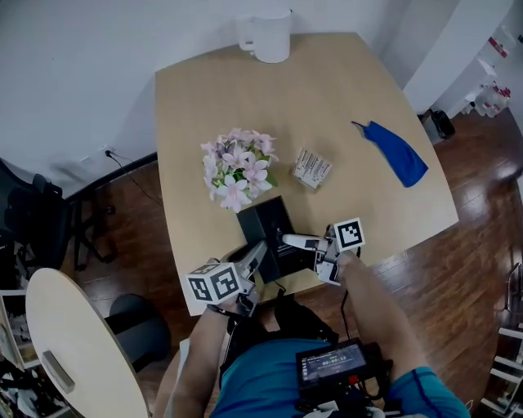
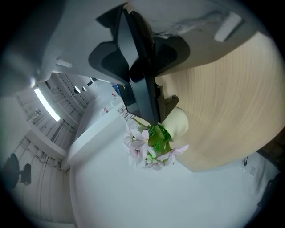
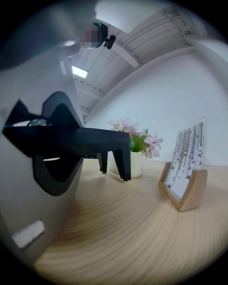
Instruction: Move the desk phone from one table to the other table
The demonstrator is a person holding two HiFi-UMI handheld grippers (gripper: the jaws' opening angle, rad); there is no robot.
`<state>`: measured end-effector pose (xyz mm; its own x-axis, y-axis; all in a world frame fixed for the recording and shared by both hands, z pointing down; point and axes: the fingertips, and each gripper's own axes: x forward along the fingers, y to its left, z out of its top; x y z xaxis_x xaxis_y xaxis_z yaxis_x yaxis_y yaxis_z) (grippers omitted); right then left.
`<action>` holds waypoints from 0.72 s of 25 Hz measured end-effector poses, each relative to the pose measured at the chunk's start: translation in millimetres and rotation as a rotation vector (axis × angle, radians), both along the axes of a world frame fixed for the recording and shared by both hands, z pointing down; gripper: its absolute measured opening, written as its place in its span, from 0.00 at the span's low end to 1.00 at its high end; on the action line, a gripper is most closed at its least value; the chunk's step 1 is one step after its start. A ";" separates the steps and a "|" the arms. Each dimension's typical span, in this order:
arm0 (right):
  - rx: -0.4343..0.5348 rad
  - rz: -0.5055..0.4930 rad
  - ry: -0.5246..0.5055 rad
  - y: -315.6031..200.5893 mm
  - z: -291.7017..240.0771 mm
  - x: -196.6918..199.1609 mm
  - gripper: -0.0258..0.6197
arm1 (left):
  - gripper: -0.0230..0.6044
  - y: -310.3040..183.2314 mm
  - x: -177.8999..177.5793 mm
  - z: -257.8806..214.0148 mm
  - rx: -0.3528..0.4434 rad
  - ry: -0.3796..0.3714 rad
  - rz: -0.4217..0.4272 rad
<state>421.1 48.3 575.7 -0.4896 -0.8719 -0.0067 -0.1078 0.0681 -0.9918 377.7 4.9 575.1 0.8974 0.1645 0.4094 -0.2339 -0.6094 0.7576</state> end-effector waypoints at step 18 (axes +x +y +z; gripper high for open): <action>-0.232 0.155 0.363 11.6 26.8 11.7 0.47 | 0.32 16.5 12.4 21.8 0.039 -0.050 0.037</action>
<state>432.8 59.8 602.4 -0.2882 -0.8931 0.3455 -0.4425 -0.1957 -0.8752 390.1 21.4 596.9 0.8691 0.1798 0.4607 -0.2482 -0.6471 0.7209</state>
